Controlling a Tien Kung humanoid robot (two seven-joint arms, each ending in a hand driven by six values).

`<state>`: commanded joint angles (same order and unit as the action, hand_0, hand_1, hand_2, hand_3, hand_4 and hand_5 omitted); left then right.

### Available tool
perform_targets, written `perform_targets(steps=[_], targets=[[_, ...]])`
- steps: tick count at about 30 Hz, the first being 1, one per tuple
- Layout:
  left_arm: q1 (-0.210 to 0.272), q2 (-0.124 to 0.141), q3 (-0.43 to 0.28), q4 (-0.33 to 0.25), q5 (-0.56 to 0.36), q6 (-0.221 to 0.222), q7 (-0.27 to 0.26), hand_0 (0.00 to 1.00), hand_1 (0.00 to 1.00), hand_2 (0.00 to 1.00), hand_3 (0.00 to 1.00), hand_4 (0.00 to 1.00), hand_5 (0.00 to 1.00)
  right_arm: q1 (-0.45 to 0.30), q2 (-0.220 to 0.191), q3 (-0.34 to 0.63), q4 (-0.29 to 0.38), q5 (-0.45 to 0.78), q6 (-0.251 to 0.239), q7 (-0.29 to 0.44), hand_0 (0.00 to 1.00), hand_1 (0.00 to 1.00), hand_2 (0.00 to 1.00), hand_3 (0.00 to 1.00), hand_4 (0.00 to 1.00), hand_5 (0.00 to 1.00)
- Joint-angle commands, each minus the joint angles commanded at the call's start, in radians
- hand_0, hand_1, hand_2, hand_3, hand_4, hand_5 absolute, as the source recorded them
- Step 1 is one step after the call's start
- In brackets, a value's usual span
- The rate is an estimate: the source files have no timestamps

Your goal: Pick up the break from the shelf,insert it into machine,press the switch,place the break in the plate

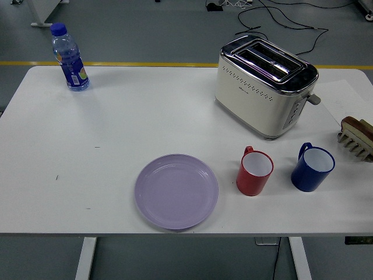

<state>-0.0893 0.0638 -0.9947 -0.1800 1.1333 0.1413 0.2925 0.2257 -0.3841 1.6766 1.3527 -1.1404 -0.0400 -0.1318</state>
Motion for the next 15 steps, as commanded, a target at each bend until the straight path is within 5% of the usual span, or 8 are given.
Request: perform_targets(steps=[15], targets=[[0.0, 0.002, 0.005, 0.0, -0.005, 0.0, -0.001, 0.651, 0.566, 0.585, 0.597, 0.292, 0.98, -0.002, -0.015, -0.092, 0.067, -0.572, 0.077, -0.104, 0.989, 0.896, 0.959, 0.946, 0.789, 0.099]])
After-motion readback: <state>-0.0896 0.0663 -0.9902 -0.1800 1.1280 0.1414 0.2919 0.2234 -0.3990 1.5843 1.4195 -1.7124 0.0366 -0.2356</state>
